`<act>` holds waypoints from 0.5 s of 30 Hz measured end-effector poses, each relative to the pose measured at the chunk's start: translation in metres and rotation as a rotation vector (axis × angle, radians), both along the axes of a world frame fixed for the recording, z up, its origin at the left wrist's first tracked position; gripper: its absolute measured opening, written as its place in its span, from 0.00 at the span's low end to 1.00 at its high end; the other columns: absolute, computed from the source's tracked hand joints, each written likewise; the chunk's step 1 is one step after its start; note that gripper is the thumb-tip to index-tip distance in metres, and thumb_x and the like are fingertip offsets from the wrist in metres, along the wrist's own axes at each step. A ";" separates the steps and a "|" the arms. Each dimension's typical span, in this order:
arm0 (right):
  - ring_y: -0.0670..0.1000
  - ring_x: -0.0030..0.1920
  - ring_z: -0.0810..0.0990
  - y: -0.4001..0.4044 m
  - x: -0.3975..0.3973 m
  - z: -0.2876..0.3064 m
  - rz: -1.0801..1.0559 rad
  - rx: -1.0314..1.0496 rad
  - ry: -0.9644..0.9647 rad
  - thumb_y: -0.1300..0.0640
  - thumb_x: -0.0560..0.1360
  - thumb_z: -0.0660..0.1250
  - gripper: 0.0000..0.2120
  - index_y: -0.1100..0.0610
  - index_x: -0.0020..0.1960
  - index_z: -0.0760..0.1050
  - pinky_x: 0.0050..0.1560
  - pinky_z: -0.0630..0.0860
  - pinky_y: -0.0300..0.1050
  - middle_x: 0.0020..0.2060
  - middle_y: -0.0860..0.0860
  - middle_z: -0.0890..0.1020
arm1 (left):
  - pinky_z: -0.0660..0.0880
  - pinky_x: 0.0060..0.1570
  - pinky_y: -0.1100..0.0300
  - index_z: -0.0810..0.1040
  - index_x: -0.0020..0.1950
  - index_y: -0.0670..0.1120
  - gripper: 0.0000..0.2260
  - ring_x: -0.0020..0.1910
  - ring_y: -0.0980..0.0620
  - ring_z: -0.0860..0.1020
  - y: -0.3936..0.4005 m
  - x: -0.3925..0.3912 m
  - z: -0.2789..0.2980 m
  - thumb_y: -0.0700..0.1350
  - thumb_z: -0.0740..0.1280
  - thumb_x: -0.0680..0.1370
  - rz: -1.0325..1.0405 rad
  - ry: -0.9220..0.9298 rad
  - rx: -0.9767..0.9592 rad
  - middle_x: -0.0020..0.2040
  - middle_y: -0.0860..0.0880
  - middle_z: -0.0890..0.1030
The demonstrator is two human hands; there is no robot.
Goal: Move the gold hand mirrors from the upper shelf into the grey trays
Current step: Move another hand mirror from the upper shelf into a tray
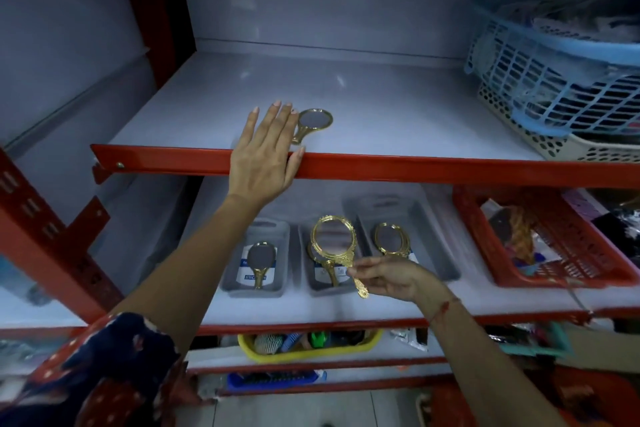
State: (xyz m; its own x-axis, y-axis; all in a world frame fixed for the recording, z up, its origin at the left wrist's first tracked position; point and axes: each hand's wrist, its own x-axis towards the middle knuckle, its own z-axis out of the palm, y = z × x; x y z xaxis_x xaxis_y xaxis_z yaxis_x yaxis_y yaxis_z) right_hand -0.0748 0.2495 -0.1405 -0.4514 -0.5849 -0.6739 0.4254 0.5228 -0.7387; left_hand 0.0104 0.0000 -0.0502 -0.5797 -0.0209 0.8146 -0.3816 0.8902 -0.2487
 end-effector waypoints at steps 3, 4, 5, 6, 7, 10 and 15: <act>0.47 0.41 0.84 -0.025 -0.011 -0.032 -0.091 0.084 0.005 0.67 0.73 0.71 0.17 0.64 0.61 0.77 0.30 0.78 0.34 0.38 0.49 0.84 | 0.63 0.71 0.46 0.72 0.69 0.39 0.24 0.70 0.45 0.71 -0.002 -0.002 -0.001 0.51 0.50 0.82 0.001 0.041 -0.028 0.69 0.42 0.75; 0.51 0.44 0.84 -0.030 -0.014 -0.037 -0.116 0.090 0.014 0.67 0.72 0.72 0.18 0.66 0.62 0.77 0.30 0.78 0.35 0.37 0.50 0.84 | 0.63 0.71 0.46 0.73 0.69 0.39 0.23 0.70 0.45 0.71 -0.002 -0.003 -0.001 0.51 0.51 0.82 -0.001 0.054 -0.038 0.69 0.43 0.75; 0.53 0.45 0.84 -0.037 -0.015 -0.039 -0.122 0.104 0.041 0.68 0.71 0.72 0.18 0.67 0.61 0.77 0.31 0.79 0.35 0.36 0.50 0.85 | 0.63 0.71 0.47 0.73 0.69 0.39 0.23 0.70 0.46 0.71 -0.003 -0.003 -0.002 0.51 0.51 0.82 0.003 0.060 -0.043 0.69 0.43 0.75; 0.52 0.43 0.82 -0.041 -0.016 -0.045 -0.139 0.132 0.067 0.68 0.71 0.73 0.15 0.68 0.57 0.78 0.36 0.80 0.36 0.35 0.50 0.84 | 0.63 0.71 0.47 0.73 0.70 0.40 0.23 0.71 0.46 0.71 -0.004 -0.004 -0.002 0.51 0.51 0.82 0.004 0.064 -0.049 0.69 0.43 0.74; 0.50 0.41 0.80 -0.046 -0.027 -0.069 -0.162 0.144 0.066 0.68 0.70 0.73 0.11 0.67 0.52 0.80 0.44 0.80 0.39 0.35 0.50 0.84 | 0.64 0.71 0.47 0.72 0.70 0.40 0.24 0.71 0.46 0.71 -0.005 -0.005 -0.002 0.52 0.50 0.82 0.003 0.068 -0.057 0.69 0.43 0.74; 0.58 0.44 0.82 -0.045 -0.105 -0.224 -0.276 0.287 0.118 0.65 0.71 0.72 0.14 0.69 0.55 0.79 0.58 0.78 0.56 0.51 0.64 0.83 | 0.65 0.70 0.46 0.72 0.70 0.39 0.24 0.71 0.45 0.71 -0.008 -0.008 -0.004 0.52 0.50 0.82 -0.016 0.089 -0.089 0.70 0.43 0.74; 0.55 0.44 0.81 -0.079 -0.038 -0.116 -0.233 0.299 0.214 0.62 0.69 0.75 0.08 0.63 0.45 0.80 0.39 0.78 0.45 0.42 0.57 0.82 | 0.68 0.69 0.45 0.72 0.70 0.39 0.25 0.70 0.45 0.71 -0.010 -0.010 -0.006 0.52 0.50 0.81 -0.031 0.140 -0.141 0.69 0.42 0.74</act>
State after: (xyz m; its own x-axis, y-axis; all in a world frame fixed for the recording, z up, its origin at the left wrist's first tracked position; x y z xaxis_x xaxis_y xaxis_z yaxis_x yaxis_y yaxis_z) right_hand -0.1126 0.1704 -0.2566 -0.6959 -0.2440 -0.6754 0.4113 0.6356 -0.6534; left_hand 0.0000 -0.0100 -0.0565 -0.4587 0.1157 0.8810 -0.3939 0.8623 -0.3183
